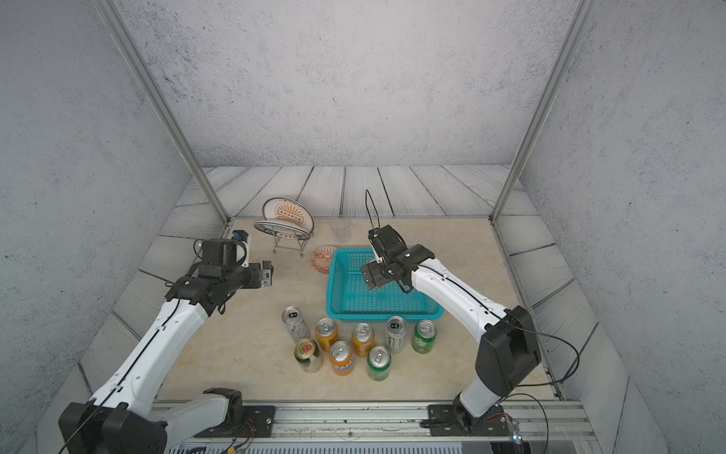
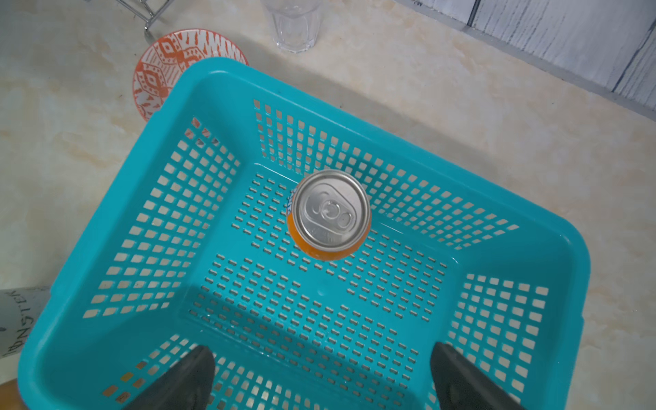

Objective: Take out the drinks from the basket
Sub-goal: Pick up the drink from the basket.

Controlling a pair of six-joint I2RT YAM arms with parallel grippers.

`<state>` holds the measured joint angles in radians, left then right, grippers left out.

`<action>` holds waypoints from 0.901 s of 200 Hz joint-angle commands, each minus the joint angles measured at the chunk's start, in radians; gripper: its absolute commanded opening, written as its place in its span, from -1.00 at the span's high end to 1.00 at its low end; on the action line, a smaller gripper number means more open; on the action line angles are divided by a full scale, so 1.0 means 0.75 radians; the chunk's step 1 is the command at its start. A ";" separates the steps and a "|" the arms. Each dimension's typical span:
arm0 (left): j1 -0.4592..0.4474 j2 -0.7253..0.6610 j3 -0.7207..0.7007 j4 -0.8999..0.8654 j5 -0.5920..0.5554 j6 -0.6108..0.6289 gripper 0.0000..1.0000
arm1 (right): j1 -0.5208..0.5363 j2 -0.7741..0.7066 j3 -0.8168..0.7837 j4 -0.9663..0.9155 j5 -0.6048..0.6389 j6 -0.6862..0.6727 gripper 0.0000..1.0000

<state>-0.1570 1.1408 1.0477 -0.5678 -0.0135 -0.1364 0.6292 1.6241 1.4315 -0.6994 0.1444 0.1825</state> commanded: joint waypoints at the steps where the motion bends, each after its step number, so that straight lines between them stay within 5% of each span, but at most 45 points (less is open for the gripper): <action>1: 0.015 0.005 0.008 0.001 0.008 0.000 -0.97 | -0.024 0.100 0.065 0.013 -0.051 -0.018 -0.99; 105: 0.021 -0.003 0.009 0.001 0.016 -0.001 -0.97 | -0.064 0.514 0.329 -0.069 -0.068 -0.016 -0.76; 180: 0.023 -0.001 0.009 0.001 0.022 -0.002 -0.97 | -0.075 0.625 0.392 -0.057 -0.056 -0.031 -0.54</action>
<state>-0.1524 1.1408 1.0477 -0.5678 -0.0059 -0.1364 0.5777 2.0541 1.6863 -0.7322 0.1040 0.1650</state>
